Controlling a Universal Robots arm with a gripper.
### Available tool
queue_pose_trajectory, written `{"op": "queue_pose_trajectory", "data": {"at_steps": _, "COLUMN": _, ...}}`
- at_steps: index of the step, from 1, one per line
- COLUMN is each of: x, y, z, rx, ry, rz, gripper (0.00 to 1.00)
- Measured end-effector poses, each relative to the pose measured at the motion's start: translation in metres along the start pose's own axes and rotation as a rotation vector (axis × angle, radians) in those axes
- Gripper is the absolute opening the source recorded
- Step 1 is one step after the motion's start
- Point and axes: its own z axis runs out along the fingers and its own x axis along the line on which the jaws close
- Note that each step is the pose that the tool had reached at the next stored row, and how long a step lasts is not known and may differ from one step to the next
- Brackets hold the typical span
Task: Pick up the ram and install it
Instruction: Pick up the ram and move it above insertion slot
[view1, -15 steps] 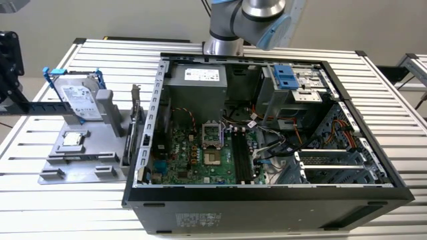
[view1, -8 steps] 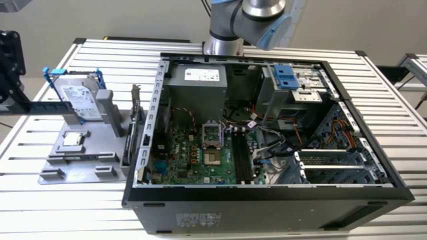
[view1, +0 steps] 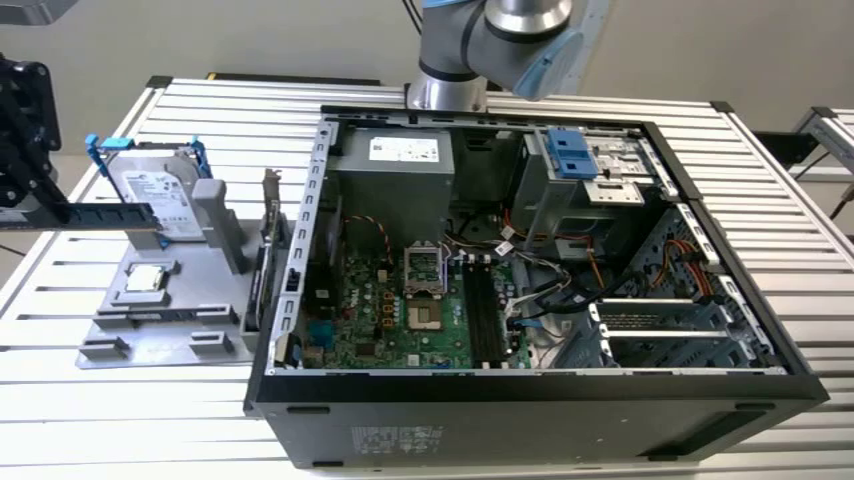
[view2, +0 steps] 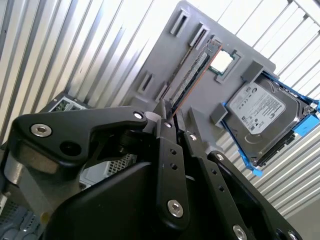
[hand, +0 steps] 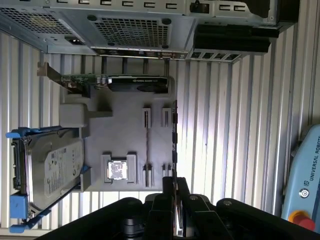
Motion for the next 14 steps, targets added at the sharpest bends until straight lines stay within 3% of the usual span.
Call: {"op": "queue_pose_trajectory", "data": {"at_steps": 14, "x": -0.0003, "y": 0.0113, "z": 0.0002, "rx": 0.0, "ry": 0.0, "rz": 0.0, "gripper": 0.0}}
